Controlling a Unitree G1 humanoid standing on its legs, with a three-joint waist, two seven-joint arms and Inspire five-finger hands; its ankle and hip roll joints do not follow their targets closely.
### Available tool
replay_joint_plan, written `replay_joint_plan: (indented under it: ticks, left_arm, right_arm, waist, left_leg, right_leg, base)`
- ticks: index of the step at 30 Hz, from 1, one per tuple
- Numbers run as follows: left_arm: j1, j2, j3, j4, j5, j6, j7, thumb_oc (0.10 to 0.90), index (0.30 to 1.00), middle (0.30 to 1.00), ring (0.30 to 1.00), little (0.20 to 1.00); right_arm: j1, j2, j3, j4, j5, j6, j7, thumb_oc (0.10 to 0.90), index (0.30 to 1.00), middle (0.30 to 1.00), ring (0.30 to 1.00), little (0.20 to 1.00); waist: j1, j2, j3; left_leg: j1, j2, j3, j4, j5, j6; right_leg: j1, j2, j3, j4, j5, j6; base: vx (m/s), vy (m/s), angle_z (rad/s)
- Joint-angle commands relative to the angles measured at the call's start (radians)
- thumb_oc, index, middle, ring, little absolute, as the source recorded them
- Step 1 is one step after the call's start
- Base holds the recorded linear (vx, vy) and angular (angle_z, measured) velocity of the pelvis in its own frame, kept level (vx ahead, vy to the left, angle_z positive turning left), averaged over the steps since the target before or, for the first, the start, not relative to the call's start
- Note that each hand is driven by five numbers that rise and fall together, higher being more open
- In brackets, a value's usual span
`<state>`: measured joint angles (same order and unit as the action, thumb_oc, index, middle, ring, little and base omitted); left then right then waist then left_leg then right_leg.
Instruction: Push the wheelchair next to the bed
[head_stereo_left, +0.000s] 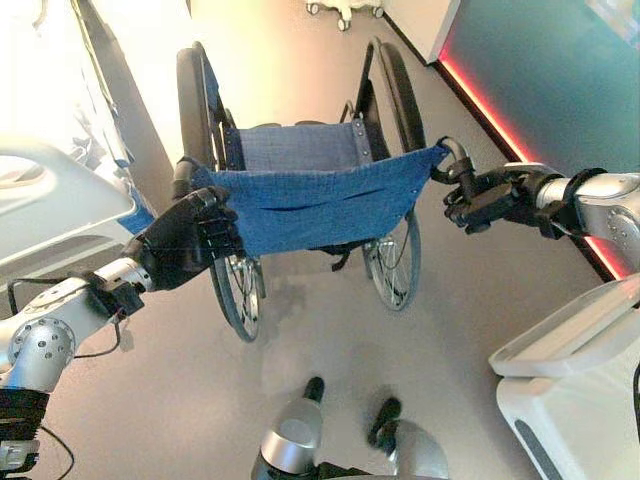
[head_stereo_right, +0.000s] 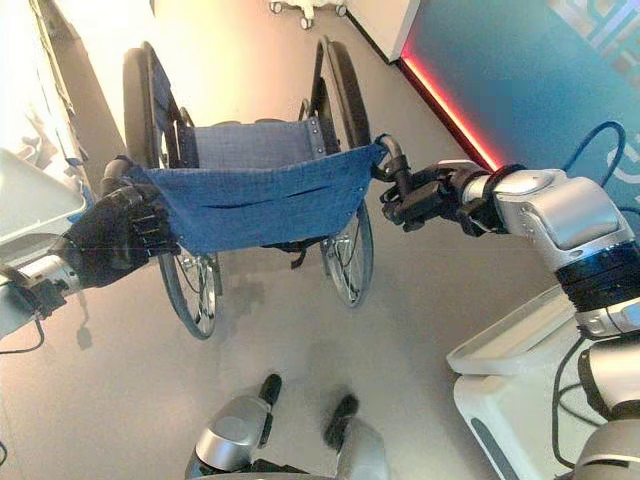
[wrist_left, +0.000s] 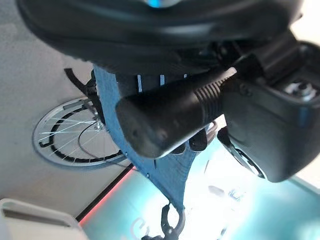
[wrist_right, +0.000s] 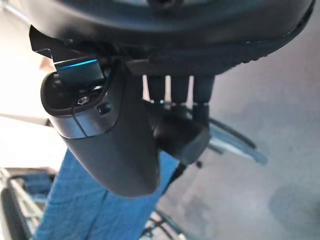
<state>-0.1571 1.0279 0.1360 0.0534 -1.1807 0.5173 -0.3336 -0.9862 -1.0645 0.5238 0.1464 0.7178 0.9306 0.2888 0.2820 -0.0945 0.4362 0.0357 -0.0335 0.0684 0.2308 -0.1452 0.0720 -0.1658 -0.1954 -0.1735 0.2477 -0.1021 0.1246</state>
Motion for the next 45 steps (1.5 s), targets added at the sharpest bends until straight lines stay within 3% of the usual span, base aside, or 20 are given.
replay_joint_plan:
  ticks: [1, 5, 7, 9, 10, 11, 12, 13, 14, 15, 18, 22, 25, 26, 31, 34, 38, 40, 42, 45]
  left_arm:
    - [-0.135, -0.088, -0.025, -0.17, -0.071, -0.213, -0.028, 0.4, 0.3, 0.3, 0.3, 0.3]
    - [-0.133, -0.117, -0.046, -0.177, -0.07, -0.196, -0.032, 0.4, 0.3, 0.3, 0.3, 0.3]
    - [-0.144, -0.118, -0.044, -0.165, -0.072, -0.18, -0.049, 0.4, 0.3, 0.3, 0.3, 0.3]
    - [-0.158, -0.11, -0.046, -0.144, -0.072, -0.17, -0.064, 0.4, 0.3, 0.3, 0.3, 0.3]
    - [-0.172, -0.092, -0.051, -0.127, -0.08, -0.162, -0.068, 0.4, 0.3, 0.3, 0.3, 0.3]
    - [-0.174, -0.088, -0.053, -0.126, -0.084, -0.162, -0.066, 0.4, 0.3, 0.3, 0.3, 0.3]
    - [-0.182, -0.09, -0.063, -0.12, -0.088, -0.166, -0.071, 0.4, 0.3, 0.3, 0.3, 0.3]
    - [-0.183, -0.093, -0.067, -0.118, -0.087, -0.168, -0.072, 0.4, 0.3, 0.3, 0.3, 0.3]
    - [-0.182, -0.104, -0.073, -0.116, -0.08, -0.174, -0.078, 0.4, 0.3, 0.3, 0.3, 0.3]
    - [-0.17, -0.122, -0.083, -0.118, -0.062, -0.194, -0.09, 0.4, 0.3, 0.3, 0.3, 0.3]
    - [-0.155, -0.129, -0.09, -0.148, -0.056, -0.21, -0.083, 0.4, 0.3, 0.3, 0.3, 0.3]
    - [-0.124, -0.09, -0.034, -0.206, -0.097, -0.189, -0.06, 0.4, 0.3, 0.3, 0.3, 0.3]
    - [-0.136, -0.048, -0.008, -0.194, -0.132, -0.16, -0.049, 0.4, 0.3, 0.3, 0.3, 0.3]
    - [-0.144, -0.034, -0.001, -0.176, -0.13, -0.145, -0.057, 0.4, 0.3, 0.3, 0.3, 0.3]
    - [-0.208, -0.006, -0.02, -0.092, -0.12, -0.131, -0.095, 0.4, 0.3, 0.3, 0.3, 0.3]
    - [-0.194, 0.003, -0.01, -0.087, -0.111, -0.131, -0.102, 0.4, 0.3, 0.3, 0.3, 0.3]
    - [-0.133, 0.02, 0.026, -0.136, -0.131, -0.189, -0.064, 0.4, 0.3, 0.3, 0.3, 0.3]
    - [-0.109, 0.001, 0.036, -0.152, -0.118, -0.218, -0.027, 0.4, 0.3, 0.3, 0.3, 0.3]
    - [-0.052, -0.027, 0.077, -0.199, -0.104, -0.235, 0.02, 0.4, 0.3, 0.3, 0.3, 0.3]
    - [-0.02, -0.029, 0.121, -0.252, -0.11, -0.23, 0.063, 0.4, 0.3, 0.3, 0.3, 0.3]
  right_arm:
    - [-0.169, -0.065, 0.02, -0.134, -0.011, -0.114, 0.027, 0.4, 0.3, 0.3, 0.3, 0.3]
    - [-0.183, -0.139, 0.048, -0.128, -0.006, -0.139, 0.065, 0.4, 0.3, 0.3, 0.3, 0.3]
    - [-0.189, -0.151, 0.05, -0.12, 0.015, -0.143, 0.063, 0.4, 0.3, 0.3, 0.3, 0.3]
    - [-0.194, -0.152, 0.052, -0.114, 0.016, -0.141, 0.069, 0.4, 0.3, 0.3, 0.3, 0.3]
    - [-0.201, -0.144, 0.062, -0.116, 0.006, -0.129, 0.067, 0.4, 0.3, 0.3, 0.3, 0.3]
    - [-0.202, -0.141, 0.065, -0.116, 0.005, -0.127, 0.063, 0.4, 0.3, 0.3, 0.3, 0.3]
    - [-0.199, -0.115, 0.071, -0.113, -0.002, -0.116, 0.036, 0.4, 0.3, 0.3, 0.3, 0.3]
    - [-0.197, -0.109, 0.072, -0.115, 0.001, -0.114, 0.025, 0.4, 0.3, 0.3, 0.3, 0.3]
    - [-0.184, -0.087, 0.063, -0.115, -0.011, -0.106, 0.008, 0.4, 0.3, 0.3, 0.3, 0.3]
    - [-0.161, -0.046, 0.048, -0.113, -0.04, -0.097, -0.017, 0.4, 0.3, 0.3, 0.3, 0.3]
    - [-0.112, -0.003, 0.024, -0.116, -0.085, -0.098, -0.038, 0.4, 0.3, 0.3, 0.3, 0.3]
    - [-0.049, 0.024, 0.0, -0.096, -0.13, -0.145, -0.027, 0.4, 0.3, 0.3, 0.3, 0.3]
    - [-0.014, 0.005, -0.03, -0.088, -0.141, -0.178, 0.01, 0.4, 0.3, 0.3, 0.3, 0.3]
    - [-0.017, -0.018, -0.028, -0.075, -0.122, -0.198, 0.021, 0.4, 0.3, 0.3, 0.3, 0.3]
    - [-0.09, -0.056, 0.007, 0.0, -0.038, -0.246, 0.041, 0.4, 0.3, 0.3, 0.3, 0.3]
    - [-0.067, -0.049, -0.026, -0.02, -0.059, -0.244, 0.053, 0.4, 0.3, 0.3, 0.3, 0.3]
    - [-0.052, -0.073, -0.063, -0.048, -0.078, -0.257, 0.069, 0.4, 0.3, 0.3, 0.3, 0.3]
    - [-0.062, -0.076, -0.058, -0.047, -0.077, -0.268, 0.073, 0.4, 0.3, 0.3, 0.3, 0.3]
    - [-0.1, -0.088, -0.026, -0.051, -0.052, -0.264, 0.063, 0.4, 0.3, 0.3, 0.3, 0.3]
    - [-0.12, -0.085, -0.016, -0.08, -0.035, -0.236, 0.042, 0.4, 0.3, 0.3, 0.3, 0.3]
  waist:
    - [-0.141, -0.021, -0.271]
    - [-0.155, -0.037, -0.287]
    - [-0.155, -0.035, -0.285]
    - [-0.153, -0.035, -0.281]
    - [-0.155, -0.016, -0.287]
    - [-0.154, -0.015, -0.286]
    - [-0.153, 0.003, -0.29]
    - [-0.15, 0.005, -0.289]
    - [-0.142, 0.015, -0.286]
    - [-0.122, 0.036, -0.283]
    - [-0.09, 0.052, -0.279]
    - [-0.042, 0.045, -0.299]
    - [-0.025, 0.0, -0.316]
    - [-0.018, -0.021, -0.329]
    - [-0.02, -0.054, -0.349]
    - [-0.033, -0.059, -0.332]
    - [-0.023, -0.041, -0.295]
    - [-0.02, -0.027, -0.286]
    - [-0.031, -0.012, -0.288]
    - [-0.04, -0.005, -0.291]
  left_leg:
    - [-0.043, 0.037, -0.035, 0.357, 0.097, -0.162]
    - [-0.139, 0.007, -0.038, 0.66, 0.158, -0.18]
    - [-0.166, 0.0, -0.038, 0.639, 0.138, -0.174]
    - [-0.157, -0.011, -0.043, 0.543, 0.113, -0.161]
    - [-0.088, -0.003, -0.047, 0.268, 0.089, -0.147]
    - [-0.061, -0.004, -0.042, 0.211, 0.086, -0.144]
    - [-0.014, 0.013, -0.011, -0.009, 0.081, -0.142]
    - [0.004, 0.014, -0.005, -0.045, 0.087, -0.144]
    - [-0.009, 0.026, 0.02, -0.132, 0.121, -0.155]
    - [-0.068, 0.055, 0.072, -0.247, 0.222, -0.174]
    - [-0.156, 0.071, 0.132, -0.318, 0.332, -0.19]
    - [-0.195, 0.037, 0.139, -0.286, 0.328, -0.158]
    - [-0.198, -0.013, 0.141, -0.203, 0.253, -0.1]
    - [-0.185, -0.034, 0.137, -0.207, 0.234, -0.074]
    - [-0.146, -0.054, 0.128, -0.181, 0.184, -0.045]
    - [-0.152, -0.063, 0.13, -0.128, 0.165, -0.053]
    - [-0.213, -0.034, 0.085, 0.062, 0.151, -0.113]
    - [-0.212, -0.028, 0.046, 0.095, 0.149, -0.13]
    - [-0.136, -0.014, -0.01, 0.076, 0.097, -0.134]
    - [-0.059, 0.021, -0.038, 0.042, 0.05, -0.137]
  right_leg:
    - [0.114, 0.072, -0.02, -0.154, 0.148, -0.013]
    - [0.165, 0.095, -0.056, -0.168, 0.11, -0.077]
    - [0.169, 0.109, -0.064, -0.16, 0.1, -0.081]
    - [0.175, 0.123, -0.061, -0.16, 0.099, -0.074]
    - [0.175, 0.157, -0.059, -0.156, 0.091, -0.062]
    - [0.179, 0.16, -0.056, -0.156, 0.088, -0.059]
    - [0.19, 0.181, -0.062, -0.151, 0.076, -0.053]
    - [0.198, 0.182, -0.06, -0.151, 0.071, -0.052]
    - [0.231, 0.194, -0.057, -0.157, 0.054, -0.053]
    - [0.3, 0.227, -0.05, -0.171, 0.015, -0.063]
    - [0.398, 0.264, -0.03, -0.184, -0.033, -0.077]
    - [0.44, 0.278, -0.029, -0.133, -0.077, -0.067]
    - [0.453, 0.261, -0.047, -0.01, -0.038, -0.026]
    - [0.44, 0.255, -0.051, 0.073, 0.035, 0.014]
    - [0.322, 0.276, -0.028, 0.346, 0.276, 0.133]
    - [0.308, 0.222, -0.041, 0.24, 0.197, 0.109]
    - [0.341, 0.121, -0.1, -0.095, 0.005, -0.012]
    - [0.338, 0.082, -0.098, -0.157, 0.019, -0.014]
    - [0.293, -0.009, -0.057, -0.214, 0.099, 0.027]
    - [0.245, -0.072, -0.027, -0.22, 0.172, 0.055]
  base:
    - [0.47, -0.124, 1.02]
    - [0.41, -0.101, 0.73]
    - [0.35, -0.067, -0.11]
    - [0.34, -0.006, -0.1]
    - [0.34, 0.029, -0.07]
    - [0.56, 0.07, 0.11]
    - [0.37, 0.048, 0.23]
    - [0.42, 0.062, 0.52]
    - [0.46, 0.039, 0.22]
    - [0.45, 0.035, 0.18]
    - [0.48, 0.017, -0.18]
    - [0.49, 0.044, -0.12]
    - [0.48, 0.075, -0.19]
    - [0.43, 0.094, 0.0]
    - [0.38, 0.065, 0.07]
    - [0.35, -0.019, 0.13]
    - [0.3, -0.149, 0.23]
    - [0.29, -0.115, 0.29]
    - [0.41, -0.168, -0.04]
    - [0.39, -0.306, -0.09]
